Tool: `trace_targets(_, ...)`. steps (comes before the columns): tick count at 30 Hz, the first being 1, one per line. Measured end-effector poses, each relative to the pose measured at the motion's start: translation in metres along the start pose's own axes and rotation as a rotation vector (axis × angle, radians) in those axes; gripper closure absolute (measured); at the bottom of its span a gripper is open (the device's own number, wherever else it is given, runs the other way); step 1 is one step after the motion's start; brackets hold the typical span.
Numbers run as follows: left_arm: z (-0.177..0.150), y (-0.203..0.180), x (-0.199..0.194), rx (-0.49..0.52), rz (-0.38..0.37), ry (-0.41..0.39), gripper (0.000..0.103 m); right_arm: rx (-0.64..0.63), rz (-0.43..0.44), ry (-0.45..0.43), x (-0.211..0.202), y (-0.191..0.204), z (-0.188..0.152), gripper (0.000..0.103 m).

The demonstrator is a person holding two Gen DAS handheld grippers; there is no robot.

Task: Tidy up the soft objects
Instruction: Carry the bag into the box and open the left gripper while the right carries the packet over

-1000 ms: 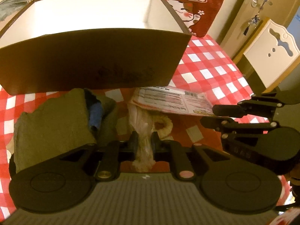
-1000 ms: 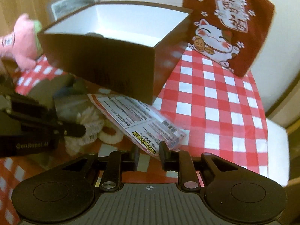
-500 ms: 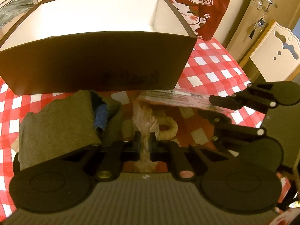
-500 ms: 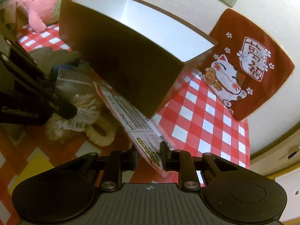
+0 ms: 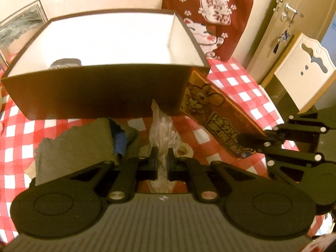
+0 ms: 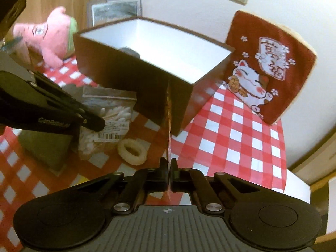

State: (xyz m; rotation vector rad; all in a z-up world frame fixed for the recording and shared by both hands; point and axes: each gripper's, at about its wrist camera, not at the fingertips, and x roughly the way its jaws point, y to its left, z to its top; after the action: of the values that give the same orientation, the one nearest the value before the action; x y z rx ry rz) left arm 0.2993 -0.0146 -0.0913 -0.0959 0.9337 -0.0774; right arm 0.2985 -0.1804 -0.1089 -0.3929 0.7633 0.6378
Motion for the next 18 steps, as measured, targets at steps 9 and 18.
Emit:
trace_targets(9, 0.008, 0.015, -0.046, -0.019, 0.019, -0.094, 0.097, 0.105, 0.019, -0.066, -0.041, -0.009, 0.010, 0.101)
trace_targets(18, 0.027, 0.031, -0.085, -0.019, 0.052, -0.201, 0.097, 0.169, 0.050, -0.149, -0.069, -0.002, 0.036, 0.101)
